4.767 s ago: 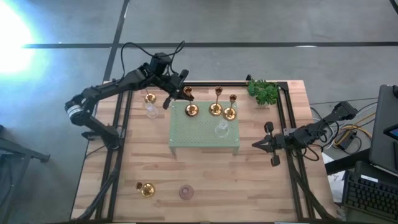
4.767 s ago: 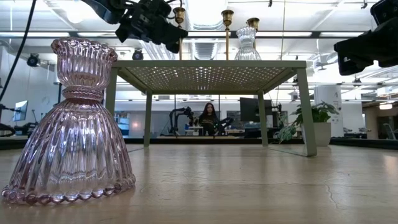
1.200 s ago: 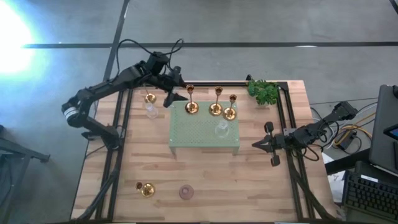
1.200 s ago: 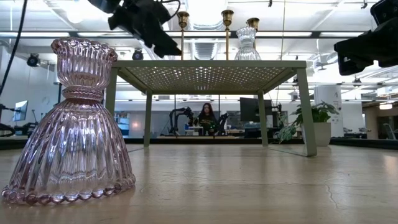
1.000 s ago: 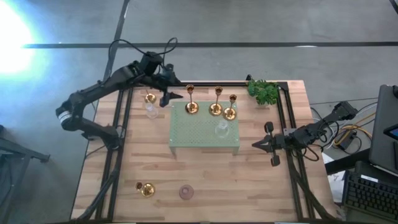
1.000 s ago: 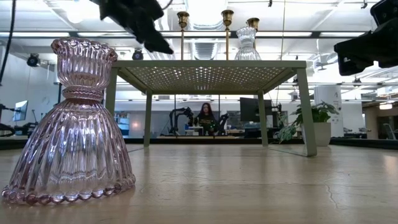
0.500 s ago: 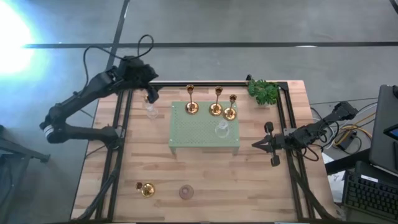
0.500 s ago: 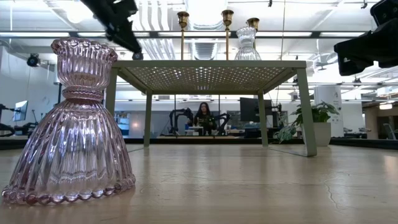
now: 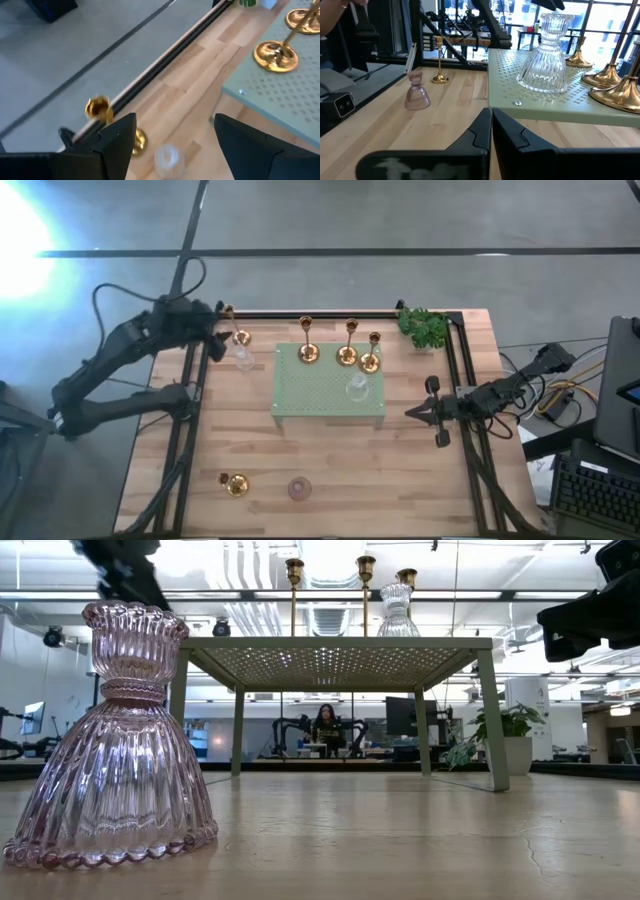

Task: Pick & Place candle stick holders
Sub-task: Put the gold candle stand on the shelf

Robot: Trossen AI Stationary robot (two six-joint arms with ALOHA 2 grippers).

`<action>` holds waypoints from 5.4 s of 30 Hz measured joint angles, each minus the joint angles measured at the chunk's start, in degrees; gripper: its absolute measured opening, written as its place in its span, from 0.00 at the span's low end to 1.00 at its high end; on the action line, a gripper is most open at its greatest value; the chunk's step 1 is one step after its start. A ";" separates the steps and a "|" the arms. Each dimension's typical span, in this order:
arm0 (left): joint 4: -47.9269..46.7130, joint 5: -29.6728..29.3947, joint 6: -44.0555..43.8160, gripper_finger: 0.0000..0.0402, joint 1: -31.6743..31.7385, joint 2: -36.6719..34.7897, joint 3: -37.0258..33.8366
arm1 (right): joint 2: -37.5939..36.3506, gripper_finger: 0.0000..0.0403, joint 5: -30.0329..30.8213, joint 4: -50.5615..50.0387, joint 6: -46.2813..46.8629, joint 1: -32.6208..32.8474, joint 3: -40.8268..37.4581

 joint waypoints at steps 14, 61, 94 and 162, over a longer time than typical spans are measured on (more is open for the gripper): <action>-9.03 33.05 -2.58 0.66 -0.08 -10.58 -3.41 | 0.00 0.02 0.00 0.02 -0.02 0.00 0.00; -12.27 42.44 4.73 0.63 2.69 -37.47 -19.92 | -0.02 0.02 0.00 -0.22 -0.01 0.00 0.00; 46.45 8.59 -11.03 0.59 -47.68 -19.31 -36.94 | -0.02 0.02 0.01 -0.21 -0.01 0.01 0.00; 33.07 -4.60 -54.50 0.59 -95.05 19.18 -27.78 | -0.02 0.02 0.02 -0.24 0.00 0.00 0.00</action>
